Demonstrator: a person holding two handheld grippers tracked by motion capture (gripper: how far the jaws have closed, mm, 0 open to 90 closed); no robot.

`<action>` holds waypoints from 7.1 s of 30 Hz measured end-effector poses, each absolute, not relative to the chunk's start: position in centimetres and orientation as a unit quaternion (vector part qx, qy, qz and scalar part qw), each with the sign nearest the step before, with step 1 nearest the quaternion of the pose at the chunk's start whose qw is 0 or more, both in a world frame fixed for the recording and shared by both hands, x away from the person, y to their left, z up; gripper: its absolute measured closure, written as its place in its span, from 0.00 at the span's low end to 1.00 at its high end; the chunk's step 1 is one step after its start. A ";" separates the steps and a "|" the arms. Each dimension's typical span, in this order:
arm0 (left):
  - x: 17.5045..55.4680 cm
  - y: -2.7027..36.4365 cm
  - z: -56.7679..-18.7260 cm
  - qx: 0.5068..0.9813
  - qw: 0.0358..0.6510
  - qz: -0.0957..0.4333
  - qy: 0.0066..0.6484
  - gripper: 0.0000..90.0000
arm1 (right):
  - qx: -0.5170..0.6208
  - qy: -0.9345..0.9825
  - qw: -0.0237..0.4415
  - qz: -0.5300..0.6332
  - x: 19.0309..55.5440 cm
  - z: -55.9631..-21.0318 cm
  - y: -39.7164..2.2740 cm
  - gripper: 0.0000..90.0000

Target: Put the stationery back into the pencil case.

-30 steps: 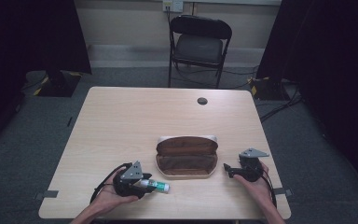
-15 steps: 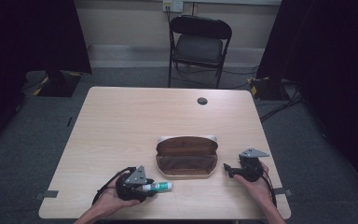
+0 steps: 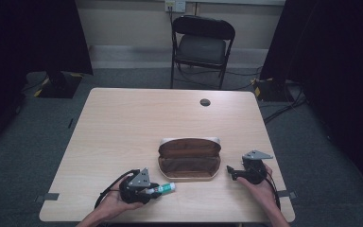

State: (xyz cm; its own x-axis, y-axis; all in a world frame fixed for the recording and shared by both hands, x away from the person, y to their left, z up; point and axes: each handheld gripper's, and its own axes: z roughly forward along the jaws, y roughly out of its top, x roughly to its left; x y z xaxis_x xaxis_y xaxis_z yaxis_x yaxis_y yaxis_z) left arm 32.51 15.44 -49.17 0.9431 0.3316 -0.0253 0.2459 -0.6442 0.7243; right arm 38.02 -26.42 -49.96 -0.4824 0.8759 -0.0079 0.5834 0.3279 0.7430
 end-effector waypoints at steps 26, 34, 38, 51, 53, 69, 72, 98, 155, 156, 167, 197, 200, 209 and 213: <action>31.8 16.4 -48.4 0.891 0.405 0.016 0.203 0.73 | 0.456 0.792 0.207 0.350 38.1 -50.0 -26.4 0.23; 31.5 16.8 -47.6 0.882 0.422 0.015 0.207 0.73 | 0.454 0.792 0.207 0.350 38.1 -50.0 -26.4 0.23; 31.4 17.3 -46.8 0.876 0.434 0.034 0.206 0.73 | 0.454 0.792 0.207 0.351 38.1 -50.0 -26.4 0.23; 32.5 16.5 -43.8 0.861 0.466 0.053 0.198 0.73 | 0.454 0.793 0.207 0.351 38.1 -50.0 -26.4 0.23; 32.8 16.1 -43.4 0.858 0.472 0.054 0.197 0.73 | 0.454 0.793 0.207 0.351 38.1 -50.0 -26.4 0.23; 34.8 12.3 -40.7 0.863 0.466 0.089 0.170 0.73 | 0.453 0.793 0.207 0.351 38.1 -50.0 -26.4 0.23; 35.9 11.6 -40.8 0.864 0.466 0.083 0.173 0.73 | 0.453 0.793 0.206 0.351 38.2 -50.0 -26.4 0.23; 39.9 9.1 -42.7 0.876 0.432 0.081 0.199 0.73 | 0.452 0.794 0.205 0.351 38.2 -50.0 -26.4 0.23; 39.6 13.3 -42.8 0.851 0.452 0.082 0.256 0.43 | 0.451 0.794 0.204 0.352 38.2 -50.0 -26.4 0.23; 39.5 13.5 -42.8 0.850 0.453 0.081 0.256 0.41 | 0.452 0.794 0.205 0.352 38.2 -50.0 -26.4 0.23; 38.7 16.2 -42.8 0.846 0.444 0.096 0.278 0.29 | 0.451 0.794 0.204 0.352 38.2 -50.0 -26.4 0.23; 36.1 27.5 -46.5 0.832 0.382 0.127 0.382 0.18 | 0.452 0.794 0.205 0.351 38.4 -50.0 -26.3 0.23; 36.3 28.9 -47.4 0.832 0.365 0.126 0.399 0.18 | 0.452 0.794 0.206 0.351 38.4 -50.0 -26.3 0.23; 36.8 31.3 -49.5 0.812 0.333 0.165 0.451 0.18 | 0.451 0.794 0.205 0.351 38.5 -50.0 -26.2 0.23; 36.5 31.5 -50.2 0.804 0.350 0.193 0.440 0.12 | 0.450 0.795 0.205 0.351 38.5 -50.0 -26.2 0.23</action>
